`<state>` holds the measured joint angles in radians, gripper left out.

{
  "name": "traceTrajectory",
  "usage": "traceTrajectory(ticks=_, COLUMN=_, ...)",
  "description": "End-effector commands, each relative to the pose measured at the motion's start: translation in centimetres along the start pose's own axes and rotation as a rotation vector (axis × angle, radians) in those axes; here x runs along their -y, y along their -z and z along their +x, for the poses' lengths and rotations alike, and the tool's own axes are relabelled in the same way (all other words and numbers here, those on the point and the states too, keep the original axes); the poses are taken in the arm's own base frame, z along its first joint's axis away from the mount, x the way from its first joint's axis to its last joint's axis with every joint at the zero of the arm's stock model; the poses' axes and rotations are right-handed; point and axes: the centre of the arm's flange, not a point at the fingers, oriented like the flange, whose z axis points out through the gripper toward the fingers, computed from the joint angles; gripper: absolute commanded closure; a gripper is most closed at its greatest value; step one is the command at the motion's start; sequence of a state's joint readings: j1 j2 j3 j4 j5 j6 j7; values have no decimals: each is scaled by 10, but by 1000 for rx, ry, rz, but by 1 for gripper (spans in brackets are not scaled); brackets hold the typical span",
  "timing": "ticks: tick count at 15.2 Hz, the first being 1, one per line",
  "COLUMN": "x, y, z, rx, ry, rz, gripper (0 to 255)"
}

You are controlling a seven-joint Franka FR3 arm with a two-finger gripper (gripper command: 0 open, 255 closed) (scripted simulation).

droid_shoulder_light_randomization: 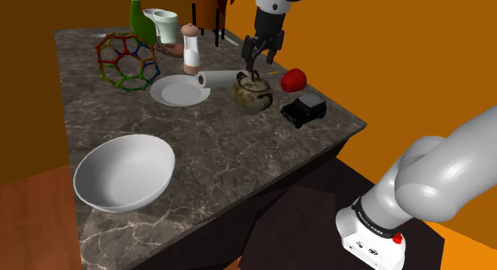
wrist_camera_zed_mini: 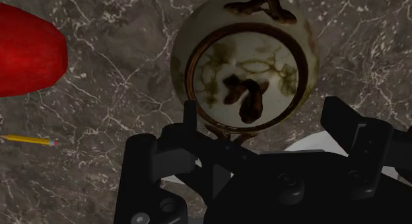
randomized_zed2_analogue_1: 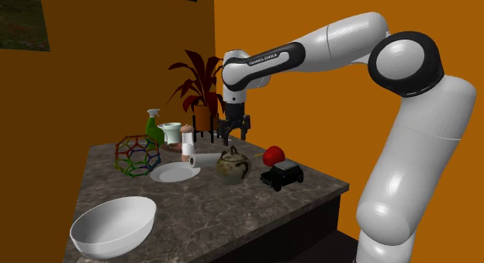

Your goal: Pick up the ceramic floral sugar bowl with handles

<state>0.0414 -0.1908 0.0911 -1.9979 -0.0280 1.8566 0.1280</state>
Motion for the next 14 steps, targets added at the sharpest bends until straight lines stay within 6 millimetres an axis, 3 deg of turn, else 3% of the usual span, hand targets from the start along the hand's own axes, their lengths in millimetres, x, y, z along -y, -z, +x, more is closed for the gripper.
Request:
traceTrajectory(ticks=1, x=1, y=-10, z=2, rx=0, ry=0, rz=-1, gripper=0)
traceTrajectory(ticks=7, x=2, y=-34, z=1, rx=0, ry=0, rz=-1, gripper=0)
traceTrajectory(ticks=8, x=3, y=-35, z=1, rx=0, ry=0, rz=-1, gripper=255)
traceTrajectory(ticks=14, x=3, y=-35, z=1, rx=0, ry=0, rz=-1, gripper=255)
